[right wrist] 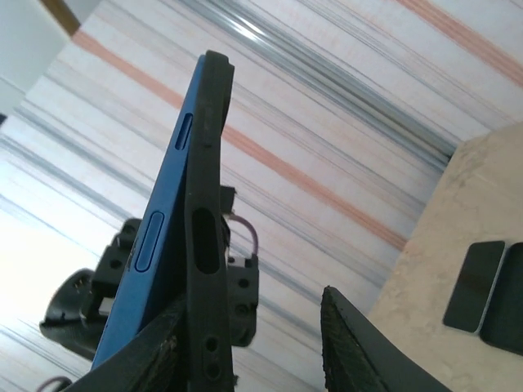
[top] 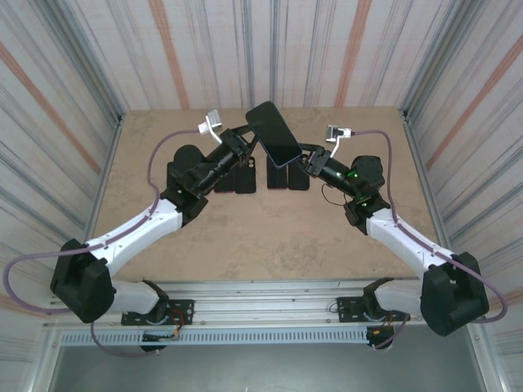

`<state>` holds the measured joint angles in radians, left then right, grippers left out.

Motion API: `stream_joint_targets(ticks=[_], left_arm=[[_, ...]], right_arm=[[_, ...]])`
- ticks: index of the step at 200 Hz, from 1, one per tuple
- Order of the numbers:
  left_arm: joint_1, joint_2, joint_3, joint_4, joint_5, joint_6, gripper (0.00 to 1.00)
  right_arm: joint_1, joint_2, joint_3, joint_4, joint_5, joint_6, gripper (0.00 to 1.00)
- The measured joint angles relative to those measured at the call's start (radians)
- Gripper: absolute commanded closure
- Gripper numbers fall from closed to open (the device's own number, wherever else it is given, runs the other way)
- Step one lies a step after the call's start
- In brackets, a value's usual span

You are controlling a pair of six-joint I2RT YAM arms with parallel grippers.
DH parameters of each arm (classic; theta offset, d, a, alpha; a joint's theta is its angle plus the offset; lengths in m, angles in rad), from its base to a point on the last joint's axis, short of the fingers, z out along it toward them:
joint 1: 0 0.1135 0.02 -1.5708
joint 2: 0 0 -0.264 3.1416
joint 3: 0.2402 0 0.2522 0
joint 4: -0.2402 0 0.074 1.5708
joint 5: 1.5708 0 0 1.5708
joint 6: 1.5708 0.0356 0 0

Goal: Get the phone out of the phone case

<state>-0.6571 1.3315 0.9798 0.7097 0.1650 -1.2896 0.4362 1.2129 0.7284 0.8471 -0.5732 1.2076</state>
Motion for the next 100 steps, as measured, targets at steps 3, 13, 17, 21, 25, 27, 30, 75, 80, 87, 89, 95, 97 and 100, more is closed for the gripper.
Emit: stream_joint_targets(ticks=[3, 13, 17, 21, 25, 27, 30, 75, 80, 87, 89, 95, 97, 100], left_arm=[[0.0, 0.001, -0.001, 0.002, -0.005, -0.003, 1.0], [-0.002, 0.005, -0.004, 0.003, -0.02, -0.021, 1.0], [-0.002, 0.006, -0.006, 0.005, -0.026, -0.027, 1.0], [-0.003, 0.009, -0.007, 0.007, -0.032, -0.034, 1.0], [-0.005, 0.011, -0.008, 0.008, -0.037, -0.039, 1.0], [-0.005, 0.012, -0.008, 0.01, -0.039, -0.043, 1.0], [-0.006, 0.014, -0.009, 0.013, -0.041, -0.045, 1.0], [-0.007, 0.029, -0.02, 0.021, -0.073, -0.081, 0.94], [-0.007, 0.029, -0.021, 0.02, -0.076, -0.085, 0.92], [-0.007, 0.029, -0.021, 0.017, -0.078, -0.089, 0.9], [-0.007, 0.029, -0.021, 0.017, -0.078, -0.091, 0.89], [-0.007, 0.029, -0.021, 0.013, -0.079, -0.095, 0.86], [-0.007, 0.029, -0.021, 0.013, -0.079, -0.095, 0.85], [-0.007, 0.029, -0.021, 0.01, -0.08, -0.097, 0.84]], right_arm=[[0.003, 0.003, 0.0, 0.005, 0.005, 0.012, 0.62], [0.009, 0.012, 0.0, 0.017, 0.015, 0.04, 0.65], [0.011, 0.015, 0.0, 0.023, 0.021, 0.051, 0.67], [0.013, 0.018, 0.0, 0.027, 0.025, 0.06, 0.68], [0.014, 0.02, 0.0, 0.033, 0.029, 0.073, 0.69], [0.014, 0.021, -0.001, 0.034, 0.029, 0.074, 0.7], [0.014, 0.024, -0.002, 0.042, 0.032, 0.084, 0.71], [0.012, 0.031, -0.014, 0.089, 0.038, 0.171, 0.85], [0.011, 0.031, -0.014, 0.09, 0.038, 0.177, 0.87], [0.01, 0.031, -0.015, 0.095, 0.035, 0.183, 0.89], [0.009, 0.032, -0.016, 0.097, 0.035, 0.185, 0.9], [0.008, 0.033, -0.016, 0.1, 0.034, 0.191, 0.92], [0.008, 0.034, -0.018, 0.103, 0.034, 0.195, 0.93], [0.007, 0.035, -0.018, 0.107, 0.033, 0.198, 0.93]])
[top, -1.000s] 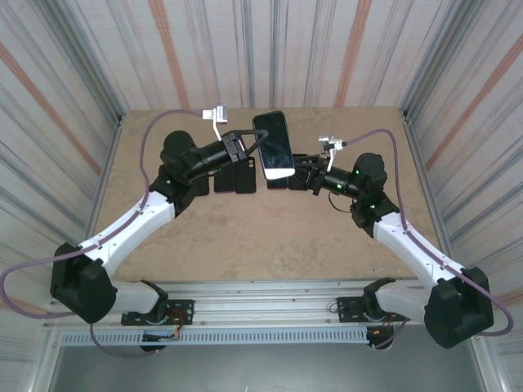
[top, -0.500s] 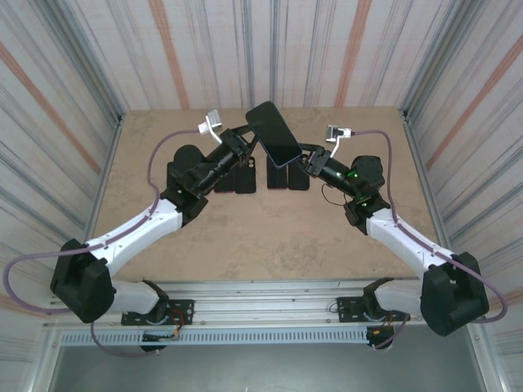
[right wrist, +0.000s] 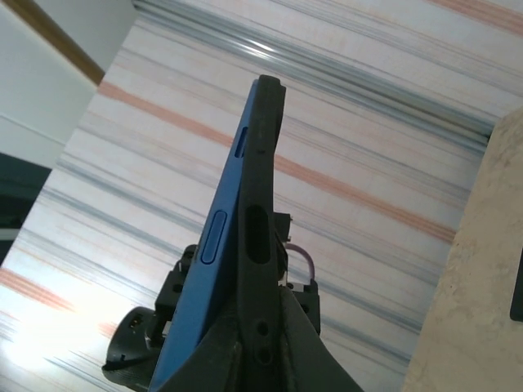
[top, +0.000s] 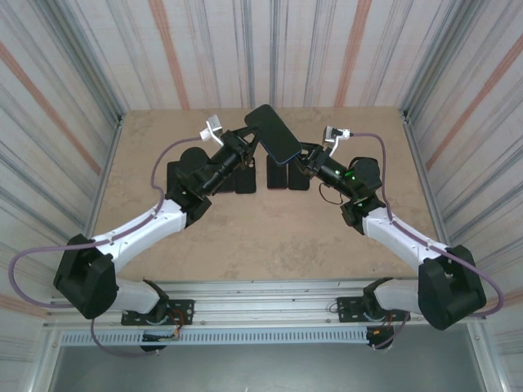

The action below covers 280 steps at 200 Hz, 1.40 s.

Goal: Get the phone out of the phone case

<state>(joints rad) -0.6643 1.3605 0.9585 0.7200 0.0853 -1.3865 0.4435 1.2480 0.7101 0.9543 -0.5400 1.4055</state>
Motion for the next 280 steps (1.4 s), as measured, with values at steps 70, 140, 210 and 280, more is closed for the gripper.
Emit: stream_joint_targets(ticks=[70, 140, 210, 280], left_arm=[[0.009, 0.022, -0.025, -0.076, -0.019, -0.006, 0.59], [0.002, 0.023, -0.025, -0.14, -0.012, -0.026, 0.33], [-0.162, 0.021, -0.04, -0.22, -0.132, -0.087, 0.3], [-0.263, 0.038, 0.021, -0.217, -0.248, -0.13, 0.41]], right_arm=[[-0.026, 0.066, -0.053, 0.119, -0.009, 0.087, 0.99], [-0.04, 0.061, -0.061, 0.055, 0.08, 0.078, 1.0], [-0.043, 0.061, -0.061, -0.041, 0.253, 0.007, 1.0], [-0.003, 0.061, -0.061, -0.103, 0.34, -0.093, 1.0]])
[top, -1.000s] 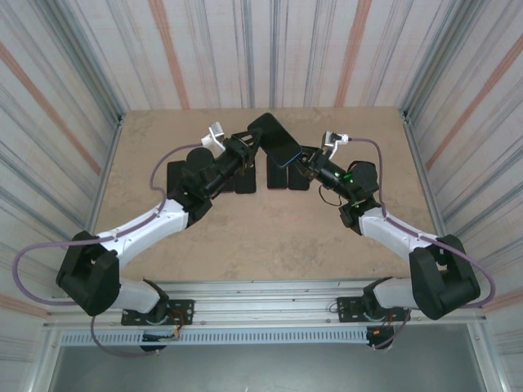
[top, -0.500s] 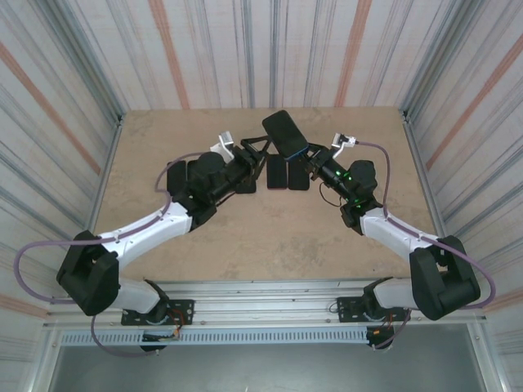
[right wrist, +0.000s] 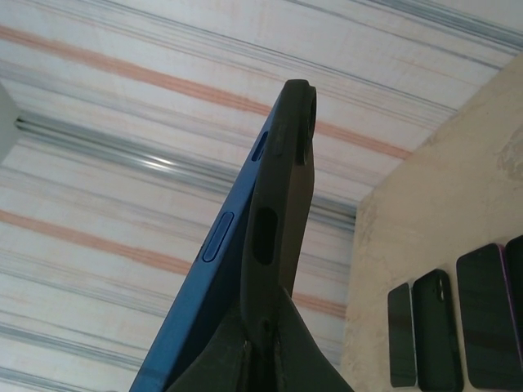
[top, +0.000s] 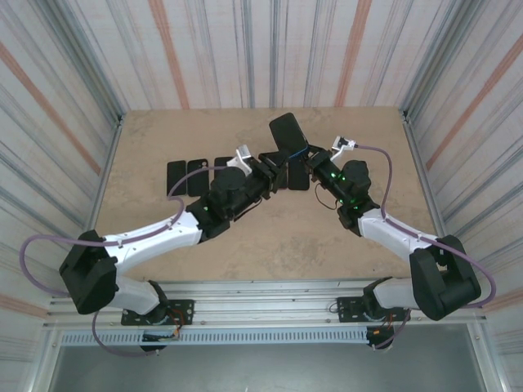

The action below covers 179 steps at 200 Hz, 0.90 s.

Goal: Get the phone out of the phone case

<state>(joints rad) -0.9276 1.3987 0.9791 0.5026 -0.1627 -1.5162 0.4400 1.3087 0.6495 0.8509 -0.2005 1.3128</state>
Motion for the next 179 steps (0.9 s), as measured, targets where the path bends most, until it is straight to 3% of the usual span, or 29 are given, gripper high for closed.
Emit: stream_joint_targets(ticks=[83, 179], left_arm=[[-0.005, 0.106, 0.054, 0.056, -0.005, -0.037, 0.43], [-0.008, 0.116, 0.011, 0.121, -0.034, -0.082, 0.44]], right_arm=[[0.025, -0.011, 0.0, -0.032, 0.032, -0.065, 1.0], [0.038, -0.021, -0.02, -0.019, 0.064, -0.092, 1.0]])
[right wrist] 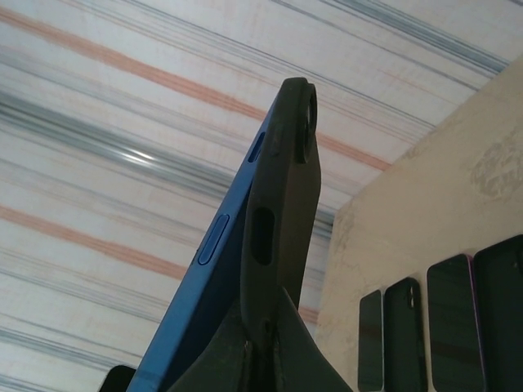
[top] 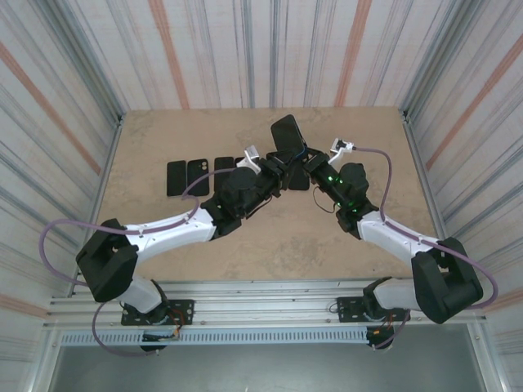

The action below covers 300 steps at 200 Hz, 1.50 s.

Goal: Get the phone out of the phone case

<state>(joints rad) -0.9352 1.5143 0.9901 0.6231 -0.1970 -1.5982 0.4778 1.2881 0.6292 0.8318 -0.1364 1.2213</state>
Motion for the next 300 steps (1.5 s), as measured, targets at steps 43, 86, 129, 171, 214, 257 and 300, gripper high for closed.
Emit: stream_joint_targets(ticks=[43, 86, 129, 171, 214, 257, 300], left_arm=[[0.0, 0.001, -0.005, 0.011, -0.018, -0.023, 0.46], [0.004, 0.015, -0.005, 0.048, -0.084, -0.025, 0.51], [0.017, 0.08, 0.002, 0.123, -0.121, -0.031, 0.67], [0.018, 0.116, 0.023, 0.161, -0.119, -0.042, 0.88], [0.018, 0.116, 0.03, 0.174, -0.105, -0.038, 0.98], [0.018, 0.114, 0.035, 0.165, -0.078, -0.023, 1.0], [0.017, 0.079, 0.031, 0.139, -0.011, -0.021, 1.0]], right_arm=[[0.024, 0.0, -0.024, 0.042, 0.059, -0.004, 1.0], [0.047, 0.0, -0.05, 0.097, 0.104, -0.003, 1.0], [0.061, 0.0, -0.065, 0.13, 0.14, -0.004, 1.0], [0.069, 0.0, -0.065, 0.14, 0.167, -0.004, 1.0], [0.074, -0.013, -0.066, 0.133, 0.194, -0.039, 1.0], [0.079, -0.034, -0.083, 0.116, 0.238, -0.093, 1.0], [0.051, -0.06, -0.13, 0.103, 0.254, -0.135, 1.0]])
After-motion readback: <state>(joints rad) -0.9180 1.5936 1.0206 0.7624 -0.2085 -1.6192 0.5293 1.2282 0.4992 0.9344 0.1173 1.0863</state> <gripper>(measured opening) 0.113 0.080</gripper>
